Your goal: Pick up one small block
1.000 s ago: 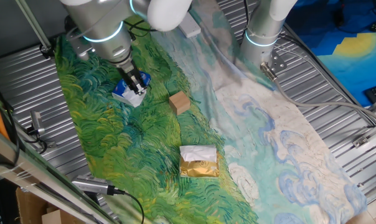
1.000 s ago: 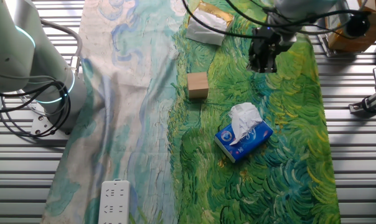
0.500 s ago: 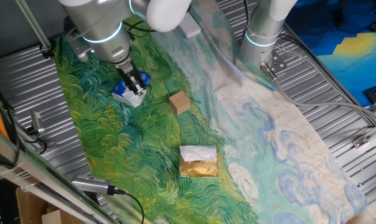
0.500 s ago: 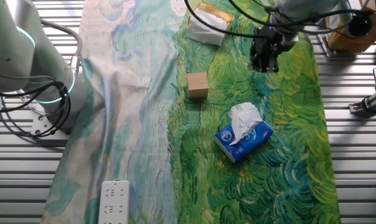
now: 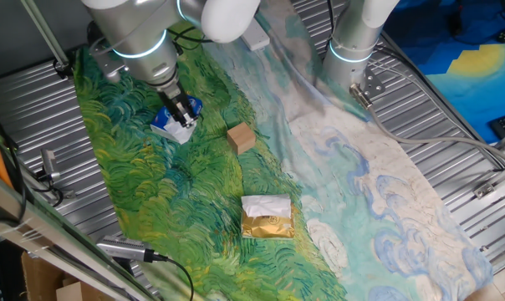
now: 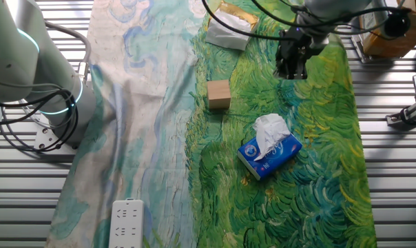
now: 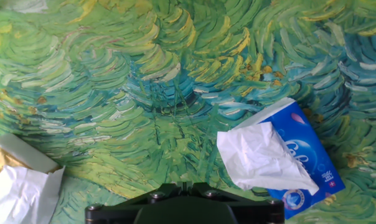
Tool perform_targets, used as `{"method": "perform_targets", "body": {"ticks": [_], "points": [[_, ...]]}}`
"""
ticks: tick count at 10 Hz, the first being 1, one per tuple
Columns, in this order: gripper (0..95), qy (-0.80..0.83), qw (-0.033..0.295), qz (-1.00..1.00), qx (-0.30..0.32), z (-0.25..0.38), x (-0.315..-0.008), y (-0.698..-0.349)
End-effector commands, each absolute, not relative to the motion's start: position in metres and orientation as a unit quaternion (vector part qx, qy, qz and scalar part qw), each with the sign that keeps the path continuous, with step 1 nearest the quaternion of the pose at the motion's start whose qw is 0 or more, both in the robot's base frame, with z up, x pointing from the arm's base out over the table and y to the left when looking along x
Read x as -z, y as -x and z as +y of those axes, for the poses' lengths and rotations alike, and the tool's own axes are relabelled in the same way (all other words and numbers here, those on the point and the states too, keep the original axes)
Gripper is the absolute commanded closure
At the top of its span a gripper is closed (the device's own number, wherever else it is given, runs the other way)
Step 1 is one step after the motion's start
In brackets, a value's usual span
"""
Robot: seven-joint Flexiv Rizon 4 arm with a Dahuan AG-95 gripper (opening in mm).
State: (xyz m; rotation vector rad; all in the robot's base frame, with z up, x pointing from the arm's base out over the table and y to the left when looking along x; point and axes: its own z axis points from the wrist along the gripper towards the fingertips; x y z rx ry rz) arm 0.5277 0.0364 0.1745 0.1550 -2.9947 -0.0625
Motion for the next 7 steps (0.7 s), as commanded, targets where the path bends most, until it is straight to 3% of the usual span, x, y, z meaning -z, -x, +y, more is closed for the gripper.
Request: {"method": "perform_targets", "body": {"ticks": [1, 7], "points": [[95.0, -0.058, 0.064, -0.996, 0.015, 0.0363, -0.1743, -0.5263], [95.0, -0.036, 0.088, -0.996, 0.000, 0.0363, -0.1743, -0.5263]]}}
